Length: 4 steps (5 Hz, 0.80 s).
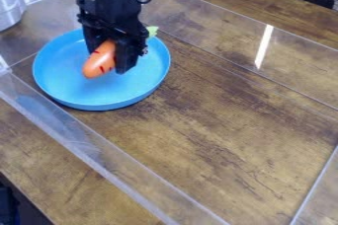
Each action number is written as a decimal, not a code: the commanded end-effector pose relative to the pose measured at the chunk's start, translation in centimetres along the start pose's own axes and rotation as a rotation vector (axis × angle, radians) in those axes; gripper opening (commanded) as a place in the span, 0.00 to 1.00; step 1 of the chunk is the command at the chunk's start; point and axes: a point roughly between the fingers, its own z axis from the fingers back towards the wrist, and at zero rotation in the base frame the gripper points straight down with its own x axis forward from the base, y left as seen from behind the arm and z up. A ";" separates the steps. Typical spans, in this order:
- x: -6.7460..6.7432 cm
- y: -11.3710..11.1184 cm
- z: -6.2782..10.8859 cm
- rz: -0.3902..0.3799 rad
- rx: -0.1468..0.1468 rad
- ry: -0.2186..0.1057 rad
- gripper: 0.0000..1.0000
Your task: Put the carrot in the blue tray
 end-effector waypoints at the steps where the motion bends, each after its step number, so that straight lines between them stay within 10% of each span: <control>1: 1.0 1.6 1.0 0.035 0.026 -0.047 0.00; 2: 1.1 1.8 0.6 0.041 0.030 -0.039 1.00; 4: 2.2 2.1 1.8 0.067 0.015 -0.054 1.00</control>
